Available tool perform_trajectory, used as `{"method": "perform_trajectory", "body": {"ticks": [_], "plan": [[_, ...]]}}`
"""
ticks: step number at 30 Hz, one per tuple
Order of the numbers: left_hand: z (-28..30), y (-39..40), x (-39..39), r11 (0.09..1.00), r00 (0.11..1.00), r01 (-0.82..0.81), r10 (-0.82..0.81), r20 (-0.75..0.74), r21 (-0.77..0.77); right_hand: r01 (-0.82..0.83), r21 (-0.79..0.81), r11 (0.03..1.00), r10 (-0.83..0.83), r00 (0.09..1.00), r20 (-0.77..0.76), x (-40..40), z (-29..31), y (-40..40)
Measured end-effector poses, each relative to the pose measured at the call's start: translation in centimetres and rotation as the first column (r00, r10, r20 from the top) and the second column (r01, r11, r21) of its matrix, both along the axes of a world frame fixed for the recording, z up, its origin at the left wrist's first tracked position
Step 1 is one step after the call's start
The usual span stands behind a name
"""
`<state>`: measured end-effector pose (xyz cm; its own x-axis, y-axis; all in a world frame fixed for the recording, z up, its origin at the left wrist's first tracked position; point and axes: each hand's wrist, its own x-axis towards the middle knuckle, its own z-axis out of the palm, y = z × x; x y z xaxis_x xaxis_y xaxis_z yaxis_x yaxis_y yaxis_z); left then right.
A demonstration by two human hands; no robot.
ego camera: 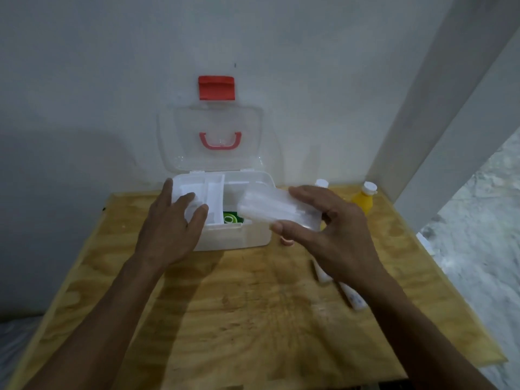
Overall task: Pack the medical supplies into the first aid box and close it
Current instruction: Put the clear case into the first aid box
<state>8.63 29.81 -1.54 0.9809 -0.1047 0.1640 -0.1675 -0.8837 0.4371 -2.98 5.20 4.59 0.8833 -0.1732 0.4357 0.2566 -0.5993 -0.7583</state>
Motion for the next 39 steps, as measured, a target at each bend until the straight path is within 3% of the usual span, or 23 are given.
{"method": "perform_trajectory", "body": {"ticks": [9,18,24,39], "plan": [[-0.2,-0.1,-0.3,0.998,1.000,-0.007,0.007,0.005,-0.054,-0.163,-0.442,0.882,0.056,0.968,-0.245,10.5,2.2,0.0],[-0.1,-0.2,-0.1,0.998,0.999,-0.032,0.032,-0.001,-0.047,-0.263,-0.597,0.758,0.079,0.945,-0.317,13.5,-0.4,1.9],[-0.2,-0.2,0.0,0.998,0.999,-0.036,0.036,-0.011,-0.048,-0.285,-0.579,0.764,0.083,0.933,-0.351,14.4,-1.4,3.1],[-0.2,-0.3,-0.1,0.998,0.999,-0.036,0.035,-0.009,-0.049,-0.230,-0.412,0.882,0.055,0.918,-0.393,13.9,-1.7,3.2]]}}
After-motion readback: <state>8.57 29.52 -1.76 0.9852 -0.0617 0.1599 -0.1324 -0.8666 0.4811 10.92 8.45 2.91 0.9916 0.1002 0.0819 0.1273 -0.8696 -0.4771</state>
